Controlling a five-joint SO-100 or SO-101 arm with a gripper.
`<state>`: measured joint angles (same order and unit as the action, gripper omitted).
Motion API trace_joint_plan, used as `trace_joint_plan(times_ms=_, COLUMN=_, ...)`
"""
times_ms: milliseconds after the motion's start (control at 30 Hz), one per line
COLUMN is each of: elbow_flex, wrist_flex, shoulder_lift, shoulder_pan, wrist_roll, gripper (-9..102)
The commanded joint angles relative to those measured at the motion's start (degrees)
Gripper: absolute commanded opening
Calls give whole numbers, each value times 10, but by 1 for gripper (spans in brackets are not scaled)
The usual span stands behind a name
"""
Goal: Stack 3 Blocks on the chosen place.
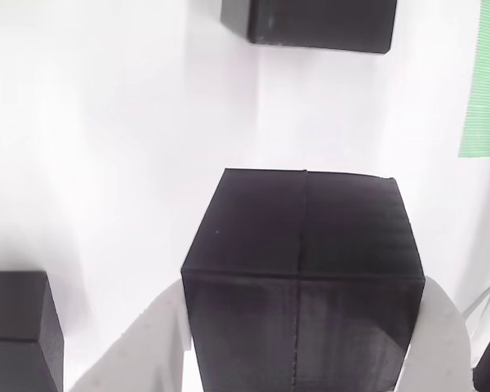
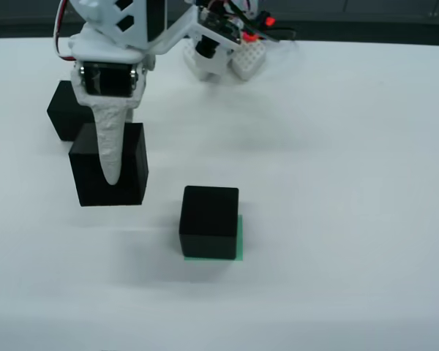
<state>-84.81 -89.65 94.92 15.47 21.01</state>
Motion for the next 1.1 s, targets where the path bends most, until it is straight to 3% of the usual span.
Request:
trace_joint_plan(times_ms=0, elbow_flex=-6, wrist_flex=-4, shoulder_lift=34, shoulder_pan=-54, wrist_roll=-62, gripper=22)
trace_joint_plan(times_ms=367, elbow_flex=-14, wrist_flex=-5, shoulder_lift=44, shoulder_pan=-163, wrist_roll=-165, gripper=22)
trace_joint_plan(times_ms=1067, elbow_flex=-7, wrist_flex=-5, shoulder_lift=-22, shoulder_pan=-184, wrist_roll=-250, gripper=22)
